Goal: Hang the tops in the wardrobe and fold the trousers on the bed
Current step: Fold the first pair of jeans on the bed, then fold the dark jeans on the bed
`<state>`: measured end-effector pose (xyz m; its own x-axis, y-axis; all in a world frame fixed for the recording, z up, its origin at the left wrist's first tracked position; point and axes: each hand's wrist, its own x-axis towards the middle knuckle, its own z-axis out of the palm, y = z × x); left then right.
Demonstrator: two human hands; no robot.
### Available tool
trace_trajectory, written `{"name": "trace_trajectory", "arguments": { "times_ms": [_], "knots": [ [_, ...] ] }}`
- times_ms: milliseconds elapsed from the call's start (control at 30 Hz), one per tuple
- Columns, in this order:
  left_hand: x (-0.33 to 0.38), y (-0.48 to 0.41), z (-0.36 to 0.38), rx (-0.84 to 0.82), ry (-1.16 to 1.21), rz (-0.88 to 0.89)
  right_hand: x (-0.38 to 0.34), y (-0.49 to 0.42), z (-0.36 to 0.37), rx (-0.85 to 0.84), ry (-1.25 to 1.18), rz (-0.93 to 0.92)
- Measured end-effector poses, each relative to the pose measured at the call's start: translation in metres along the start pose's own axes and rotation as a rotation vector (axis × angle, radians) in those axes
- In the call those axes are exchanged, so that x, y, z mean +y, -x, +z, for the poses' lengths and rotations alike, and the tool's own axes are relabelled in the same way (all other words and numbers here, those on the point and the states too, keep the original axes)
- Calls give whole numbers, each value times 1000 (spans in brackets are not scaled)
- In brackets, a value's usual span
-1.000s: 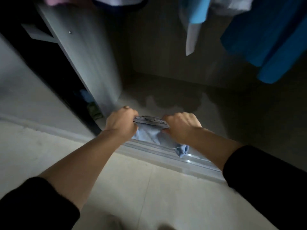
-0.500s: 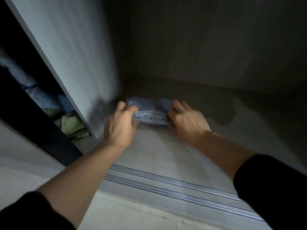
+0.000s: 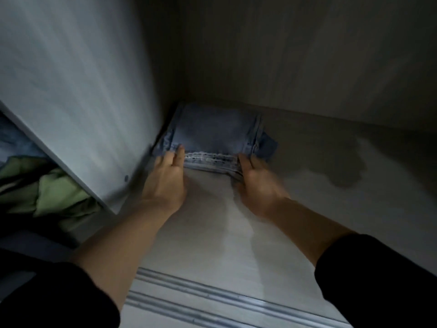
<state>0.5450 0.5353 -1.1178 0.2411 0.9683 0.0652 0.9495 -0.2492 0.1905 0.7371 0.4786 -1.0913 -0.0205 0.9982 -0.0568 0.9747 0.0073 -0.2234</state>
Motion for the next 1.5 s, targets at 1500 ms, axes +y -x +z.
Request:
{"name": "trace_trajectory", "arguments": {
  "times_ms": [1500],
  "knots": [
    [543, 363, -577, -688, 114, 873, 15, 630, -616, 169, -450, 1118]
  ]
}}
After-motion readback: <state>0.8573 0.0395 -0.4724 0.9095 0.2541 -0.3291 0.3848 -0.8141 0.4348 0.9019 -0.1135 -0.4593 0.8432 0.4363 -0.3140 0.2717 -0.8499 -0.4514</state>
